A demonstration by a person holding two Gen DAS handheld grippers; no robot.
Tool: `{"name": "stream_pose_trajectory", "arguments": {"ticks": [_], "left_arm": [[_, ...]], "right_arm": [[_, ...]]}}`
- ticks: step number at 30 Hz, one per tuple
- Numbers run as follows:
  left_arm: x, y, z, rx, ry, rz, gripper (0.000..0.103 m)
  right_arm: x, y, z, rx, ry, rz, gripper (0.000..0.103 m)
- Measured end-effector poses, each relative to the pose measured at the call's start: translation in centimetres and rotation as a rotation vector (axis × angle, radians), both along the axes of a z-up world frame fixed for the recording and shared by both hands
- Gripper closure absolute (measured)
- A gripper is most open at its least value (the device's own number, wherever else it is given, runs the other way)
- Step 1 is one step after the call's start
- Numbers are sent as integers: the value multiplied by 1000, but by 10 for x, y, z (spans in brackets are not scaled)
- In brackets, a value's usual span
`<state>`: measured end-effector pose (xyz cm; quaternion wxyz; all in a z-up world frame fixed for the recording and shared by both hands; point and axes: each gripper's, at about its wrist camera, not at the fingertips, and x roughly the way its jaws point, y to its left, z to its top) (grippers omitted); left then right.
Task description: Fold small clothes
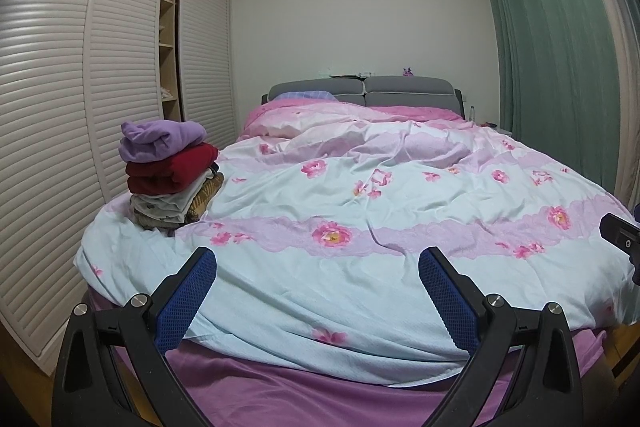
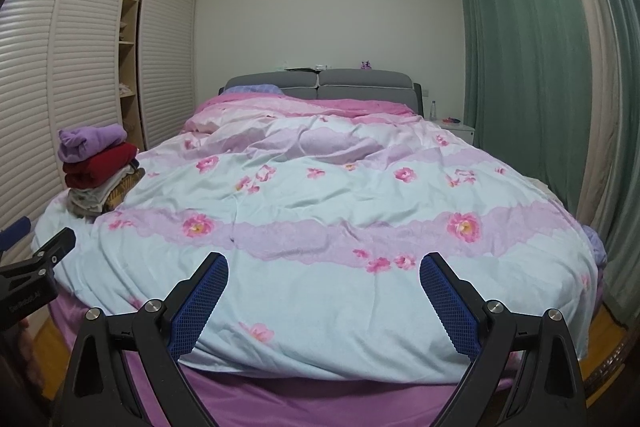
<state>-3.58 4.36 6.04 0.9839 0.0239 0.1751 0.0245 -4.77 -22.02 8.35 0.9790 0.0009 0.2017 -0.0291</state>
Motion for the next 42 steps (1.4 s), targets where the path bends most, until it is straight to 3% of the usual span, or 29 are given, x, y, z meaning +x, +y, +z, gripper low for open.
{"name": "stream_pose_trajectory", "arguments": {"ticks": [42], "left_arm": [[0, 3, -5, -15, 31, -11, 0]], "right_arm": [[-2, -1, 1, 11, 6, 3, 5]]}}
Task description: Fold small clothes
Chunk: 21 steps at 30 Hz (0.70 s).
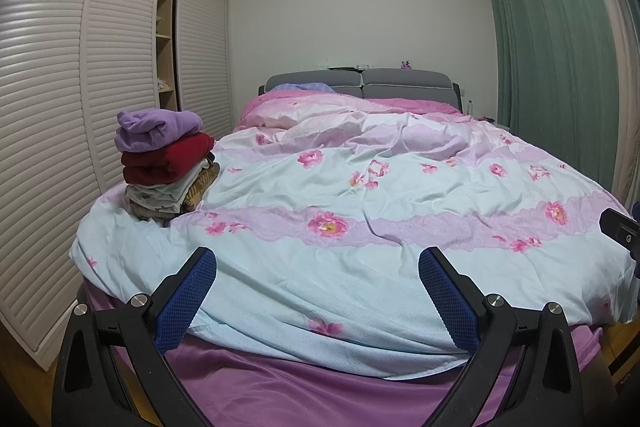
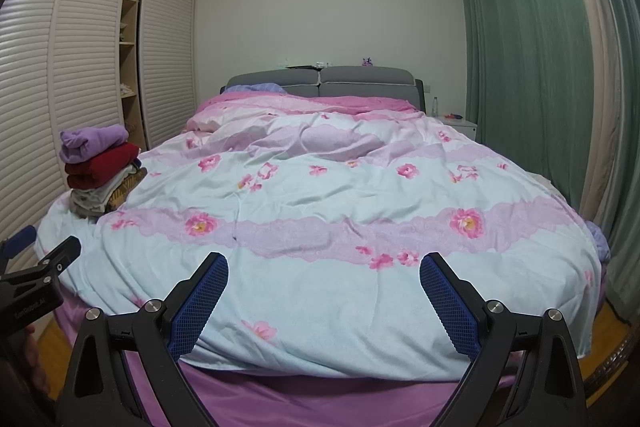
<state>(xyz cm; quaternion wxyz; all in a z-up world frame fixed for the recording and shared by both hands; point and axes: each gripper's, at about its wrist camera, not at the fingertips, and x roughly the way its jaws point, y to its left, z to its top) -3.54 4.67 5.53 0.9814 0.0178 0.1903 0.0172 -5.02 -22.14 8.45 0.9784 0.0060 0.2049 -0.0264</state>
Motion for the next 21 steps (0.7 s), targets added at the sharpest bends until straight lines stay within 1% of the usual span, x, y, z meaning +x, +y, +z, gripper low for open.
{"name": "stream_pose_trajectory", "arguments": {"ticks": [9, 13, 21], "left_arm": [[0, -1, 0, 3, 0, 0, 0], [0, 0, 0, 15, 2, 1, 0], [-1, 5, 1, -2, 1, 7, 0]], "right_arm": [[0, 0, 0, 0, 0, 0, 5], [0, 0, 0, 0, 0, -1, 5], [0, -1, 0, 3, 0, -1, 5]]}}
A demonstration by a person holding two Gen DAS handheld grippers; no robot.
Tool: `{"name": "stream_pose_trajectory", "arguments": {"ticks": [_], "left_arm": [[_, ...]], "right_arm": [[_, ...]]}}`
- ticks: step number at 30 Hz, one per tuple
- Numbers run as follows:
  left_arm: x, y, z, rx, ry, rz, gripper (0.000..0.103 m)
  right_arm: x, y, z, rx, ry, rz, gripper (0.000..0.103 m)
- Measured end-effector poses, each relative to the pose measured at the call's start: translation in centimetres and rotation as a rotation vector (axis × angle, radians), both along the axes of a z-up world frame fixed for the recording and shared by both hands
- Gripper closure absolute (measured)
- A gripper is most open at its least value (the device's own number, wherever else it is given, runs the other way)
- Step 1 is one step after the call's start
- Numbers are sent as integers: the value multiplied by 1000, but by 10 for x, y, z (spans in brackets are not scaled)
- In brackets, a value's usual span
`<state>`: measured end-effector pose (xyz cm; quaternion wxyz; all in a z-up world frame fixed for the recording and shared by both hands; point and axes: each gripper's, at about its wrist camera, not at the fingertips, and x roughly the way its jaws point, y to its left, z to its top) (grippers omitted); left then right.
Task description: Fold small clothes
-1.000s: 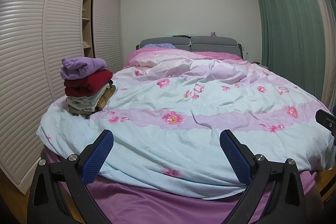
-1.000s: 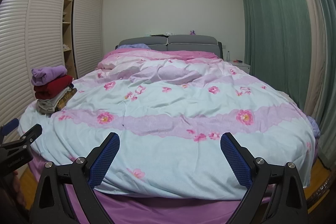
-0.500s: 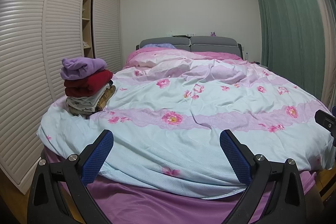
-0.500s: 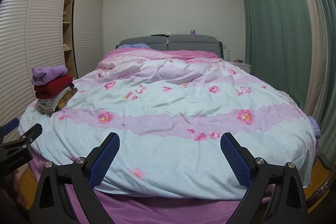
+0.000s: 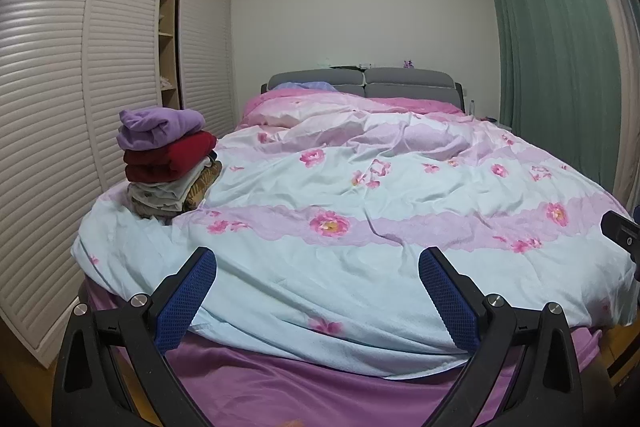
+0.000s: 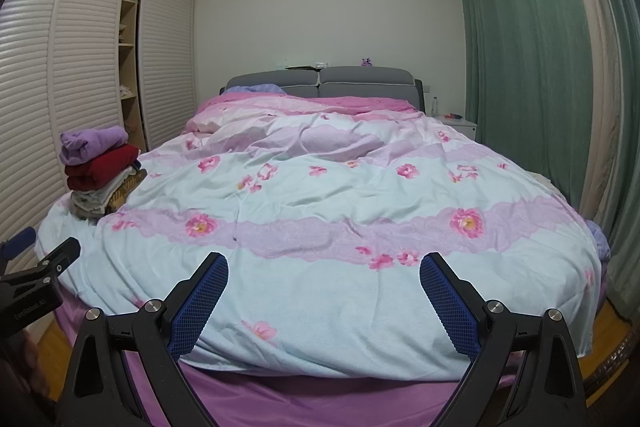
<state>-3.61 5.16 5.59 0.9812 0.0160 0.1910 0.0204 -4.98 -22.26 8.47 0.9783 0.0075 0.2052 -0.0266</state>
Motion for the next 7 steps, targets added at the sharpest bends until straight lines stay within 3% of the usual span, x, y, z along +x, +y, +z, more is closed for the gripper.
{"name": "stream_pose_trajectory", "arguments": {"ticks": [7], "left_arm": [[-3, 0, 1, 23, -12, 9, 0]], "right_arm": [[0, 0, 0, 0, 0, -1, 5]]}}
